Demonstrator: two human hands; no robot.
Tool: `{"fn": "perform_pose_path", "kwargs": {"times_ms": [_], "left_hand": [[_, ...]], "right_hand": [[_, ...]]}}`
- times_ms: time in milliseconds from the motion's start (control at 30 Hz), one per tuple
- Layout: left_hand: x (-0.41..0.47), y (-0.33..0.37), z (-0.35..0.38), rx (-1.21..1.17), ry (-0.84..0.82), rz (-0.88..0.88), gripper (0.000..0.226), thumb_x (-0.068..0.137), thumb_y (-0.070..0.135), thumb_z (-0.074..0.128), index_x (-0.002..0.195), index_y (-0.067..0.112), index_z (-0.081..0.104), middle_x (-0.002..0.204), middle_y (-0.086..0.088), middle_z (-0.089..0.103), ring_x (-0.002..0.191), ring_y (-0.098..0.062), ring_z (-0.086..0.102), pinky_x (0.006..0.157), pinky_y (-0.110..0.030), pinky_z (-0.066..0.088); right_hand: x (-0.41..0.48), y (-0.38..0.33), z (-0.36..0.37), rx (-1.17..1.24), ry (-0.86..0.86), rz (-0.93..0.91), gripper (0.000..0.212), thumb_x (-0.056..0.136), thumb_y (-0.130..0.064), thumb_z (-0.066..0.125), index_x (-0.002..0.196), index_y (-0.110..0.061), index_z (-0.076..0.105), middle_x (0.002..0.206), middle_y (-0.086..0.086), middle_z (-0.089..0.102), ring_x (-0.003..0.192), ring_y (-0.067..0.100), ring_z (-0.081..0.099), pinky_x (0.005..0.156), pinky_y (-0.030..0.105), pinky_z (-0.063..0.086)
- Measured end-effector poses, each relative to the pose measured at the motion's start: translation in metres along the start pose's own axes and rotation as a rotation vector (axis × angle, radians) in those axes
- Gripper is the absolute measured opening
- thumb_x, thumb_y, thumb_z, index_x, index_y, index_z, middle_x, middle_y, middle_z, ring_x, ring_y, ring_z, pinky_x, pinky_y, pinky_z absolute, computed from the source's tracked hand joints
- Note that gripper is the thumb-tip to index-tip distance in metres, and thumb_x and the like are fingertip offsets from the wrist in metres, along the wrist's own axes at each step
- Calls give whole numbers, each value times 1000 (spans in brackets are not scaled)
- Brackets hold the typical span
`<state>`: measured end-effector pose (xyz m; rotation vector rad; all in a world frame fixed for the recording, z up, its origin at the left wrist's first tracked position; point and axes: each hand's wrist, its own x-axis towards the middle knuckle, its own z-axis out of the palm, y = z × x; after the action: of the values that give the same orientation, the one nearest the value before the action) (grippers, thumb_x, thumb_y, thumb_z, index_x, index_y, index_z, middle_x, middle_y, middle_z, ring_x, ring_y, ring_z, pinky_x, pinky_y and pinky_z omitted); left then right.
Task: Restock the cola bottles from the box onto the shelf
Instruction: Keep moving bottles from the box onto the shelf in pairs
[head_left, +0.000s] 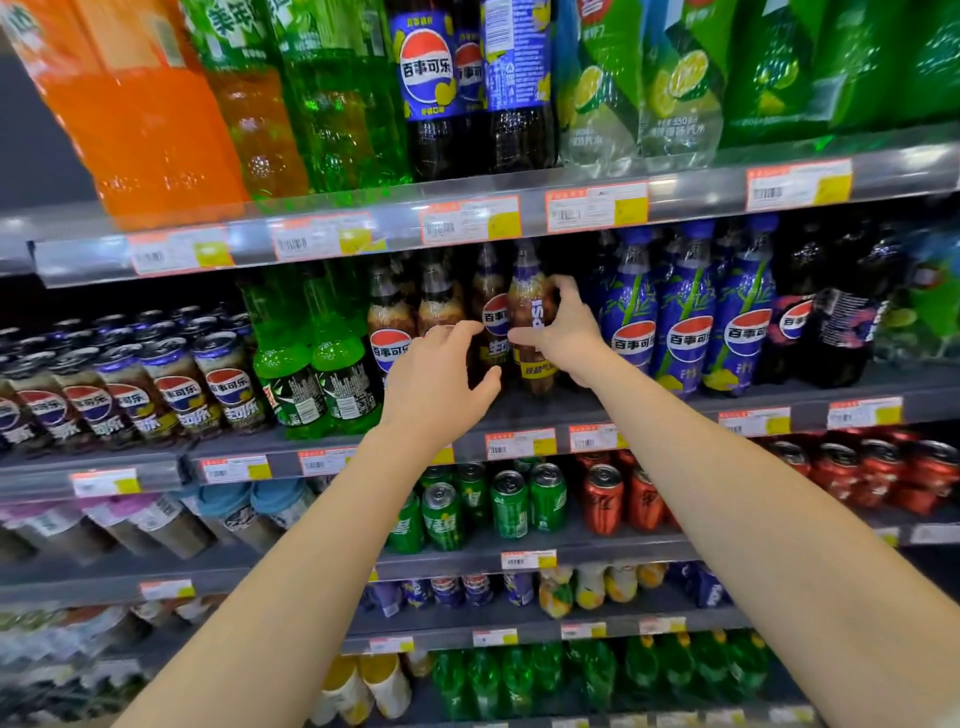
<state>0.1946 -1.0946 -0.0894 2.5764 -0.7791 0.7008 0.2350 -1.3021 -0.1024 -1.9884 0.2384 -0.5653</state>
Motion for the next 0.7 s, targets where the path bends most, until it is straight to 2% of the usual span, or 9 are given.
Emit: {"fn": "perform_pose_path", "kwargs": {"times_ms": [167,333,467,700], "left_hand": [[-4,-10,1,6,12,-36,54,95,49,60,143,26,51,132,-1,63,117,-26,62,79,-39,54],[-6,-13,7,-23,-9,-77,50,96,47,60,140,25,51,128,-3,63,113,-29,62,77,-37,46],[-3,-13,10,-51,1,-73,49,96,45,60,142,29,52,129,-3,61,114,-27,61,76,-35,44],[-3,-12,9,-58,-1,-86,49,97,45,60,142,29,51,129,-2,60,111,-27,61,75,-33,43]], "right_hand": [[18,20,11,67,48,13,94,70,-21,90,149,-24,37,124,6,65,110,26,64,98,46,54],[33,26,13,29,53,5,98,72,-23,88,154,-23,34,122,4,69,109,24,65,96,41,55],[43,29,11,0,52,-36,96,73,-21,87,153,-18,36,125,7,68,113,26,65,98,43,54],[47,26,10,-24,51,-62,82,75,-15,85,147,-17,44,126,5,67,113,21,63,101,38,51]]}}
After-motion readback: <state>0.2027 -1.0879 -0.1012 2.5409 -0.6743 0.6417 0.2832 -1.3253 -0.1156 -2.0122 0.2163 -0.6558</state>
